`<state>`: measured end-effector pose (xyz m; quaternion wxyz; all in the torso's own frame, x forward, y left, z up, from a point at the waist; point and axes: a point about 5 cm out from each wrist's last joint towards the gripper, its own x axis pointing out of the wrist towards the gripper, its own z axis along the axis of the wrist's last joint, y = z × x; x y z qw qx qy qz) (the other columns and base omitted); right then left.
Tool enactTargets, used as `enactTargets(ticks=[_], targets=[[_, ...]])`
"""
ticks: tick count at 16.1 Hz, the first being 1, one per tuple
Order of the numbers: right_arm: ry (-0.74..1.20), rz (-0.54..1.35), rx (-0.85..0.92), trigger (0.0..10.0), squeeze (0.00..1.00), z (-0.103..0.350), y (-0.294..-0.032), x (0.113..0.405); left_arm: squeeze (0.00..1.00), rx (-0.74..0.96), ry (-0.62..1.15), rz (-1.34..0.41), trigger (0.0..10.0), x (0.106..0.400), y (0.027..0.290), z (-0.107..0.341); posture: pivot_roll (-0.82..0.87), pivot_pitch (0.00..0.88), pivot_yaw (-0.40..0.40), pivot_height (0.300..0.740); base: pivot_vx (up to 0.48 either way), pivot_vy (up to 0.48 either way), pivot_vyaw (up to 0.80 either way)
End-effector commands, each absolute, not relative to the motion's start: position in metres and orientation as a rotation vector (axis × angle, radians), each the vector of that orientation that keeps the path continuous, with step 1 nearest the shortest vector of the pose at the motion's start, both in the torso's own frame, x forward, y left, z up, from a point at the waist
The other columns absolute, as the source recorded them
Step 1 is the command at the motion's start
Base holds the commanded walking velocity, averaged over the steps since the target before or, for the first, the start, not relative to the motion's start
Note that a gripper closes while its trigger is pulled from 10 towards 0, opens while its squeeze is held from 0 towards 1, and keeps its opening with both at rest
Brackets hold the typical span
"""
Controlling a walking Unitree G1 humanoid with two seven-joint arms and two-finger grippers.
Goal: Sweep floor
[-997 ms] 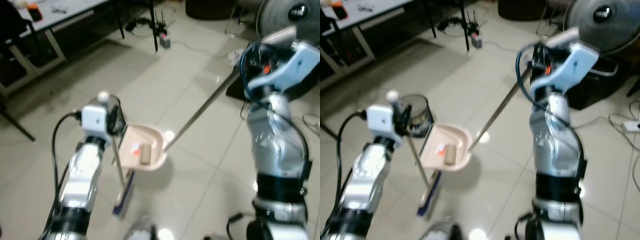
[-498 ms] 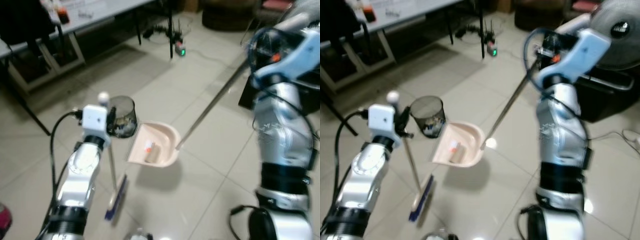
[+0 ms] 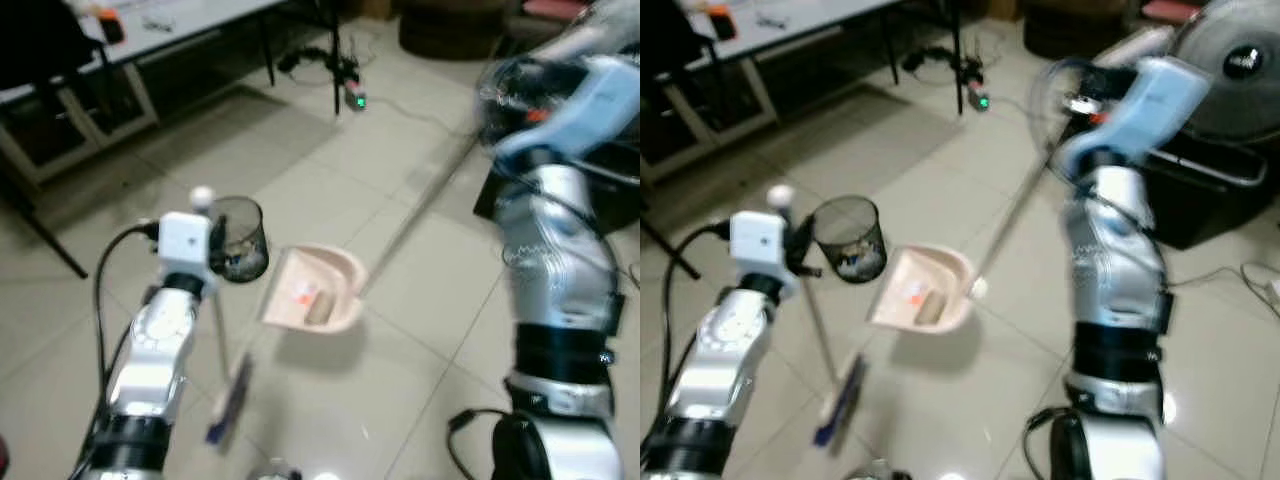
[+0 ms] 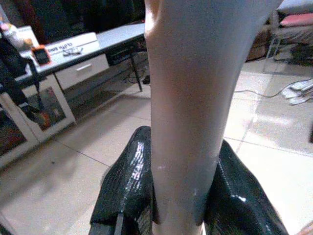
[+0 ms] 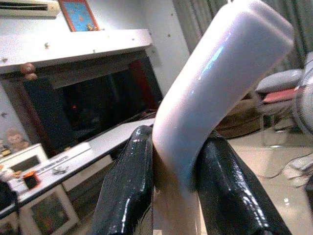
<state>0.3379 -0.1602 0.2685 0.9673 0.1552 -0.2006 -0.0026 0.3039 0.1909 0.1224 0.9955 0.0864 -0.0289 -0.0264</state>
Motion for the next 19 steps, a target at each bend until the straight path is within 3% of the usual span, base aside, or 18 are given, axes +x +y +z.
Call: enactTargets(ticks=[1,6,19], targets=[[-0.469,0.002,0.344,10.0,0.00,0.283,-0.163,0.336,0.00,0.186,-0.083,-0.056,10.0,0.305,0.189,0.129,0.02,0.043,0.073,0.740,0.405,0.000,0.80],[-0.478,-0.025,0.328,10.0,0.00,0.284,-0.167,0.338,0.00,0.185,-0.080,-0.058,10.0,0.304,0.188,0.128,0.02,0.035,0.069,0.740,0.408,0.000,0.75],[-0.506,-0.102,0.356,10.0,0.00,0.286,-0.183,0.339,0.00,0.176,-0.072,-0.065,10.0,0.303,0.186,0.124,0.01,0.035,0.063,0.740,0.408,0.000,0.00]])
